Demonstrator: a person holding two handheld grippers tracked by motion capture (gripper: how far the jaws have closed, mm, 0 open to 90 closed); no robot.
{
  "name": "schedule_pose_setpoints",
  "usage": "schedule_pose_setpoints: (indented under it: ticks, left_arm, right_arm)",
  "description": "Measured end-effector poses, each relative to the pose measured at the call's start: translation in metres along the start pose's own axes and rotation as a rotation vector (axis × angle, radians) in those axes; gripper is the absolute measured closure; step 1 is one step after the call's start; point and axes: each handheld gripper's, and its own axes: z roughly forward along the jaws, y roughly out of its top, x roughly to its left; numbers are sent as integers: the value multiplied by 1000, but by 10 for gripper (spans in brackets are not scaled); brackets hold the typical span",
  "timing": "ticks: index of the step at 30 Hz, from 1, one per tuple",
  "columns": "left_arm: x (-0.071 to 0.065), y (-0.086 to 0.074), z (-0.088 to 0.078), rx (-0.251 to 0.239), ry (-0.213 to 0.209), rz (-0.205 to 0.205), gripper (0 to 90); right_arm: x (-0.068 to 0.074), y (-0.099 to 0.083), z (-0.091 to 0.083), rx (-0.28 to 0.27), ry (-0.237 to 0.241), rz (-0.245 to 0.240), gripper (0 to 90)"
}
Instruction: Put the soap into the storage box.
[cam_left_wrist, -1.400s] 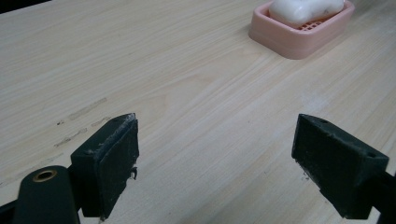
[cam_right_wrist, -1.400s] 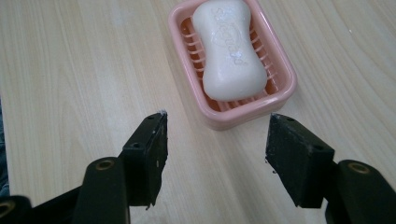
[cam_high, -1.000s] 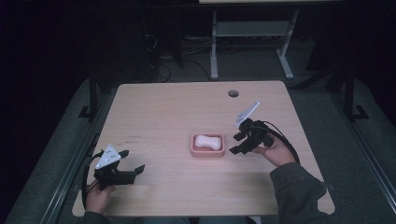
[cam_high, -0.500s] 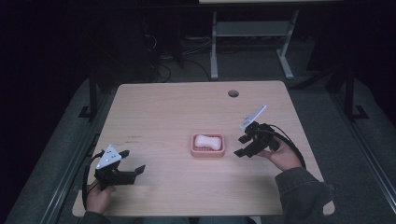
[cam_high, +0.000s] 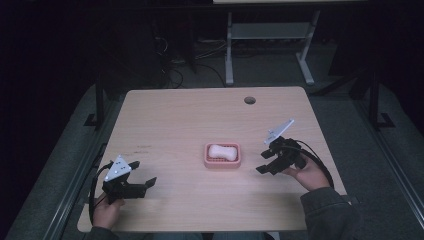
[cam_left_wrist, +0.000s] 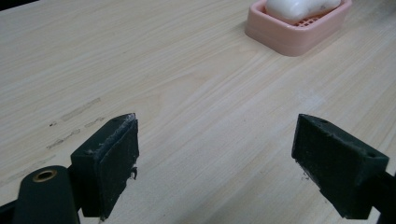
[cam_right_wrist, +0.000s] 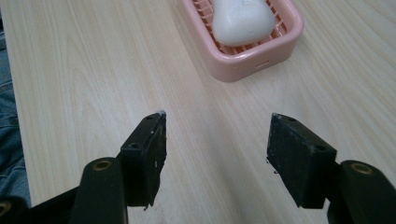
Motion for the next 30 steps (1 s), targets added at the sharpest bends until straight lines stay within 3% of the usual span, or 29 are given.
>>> schedule_pose_setpoints:
  ticks: [30]
  left_arm:
    - [-2,0,0,3,1,13,145]
  right_arm:
    - [18,-55,-8,-34,-17,83,353]
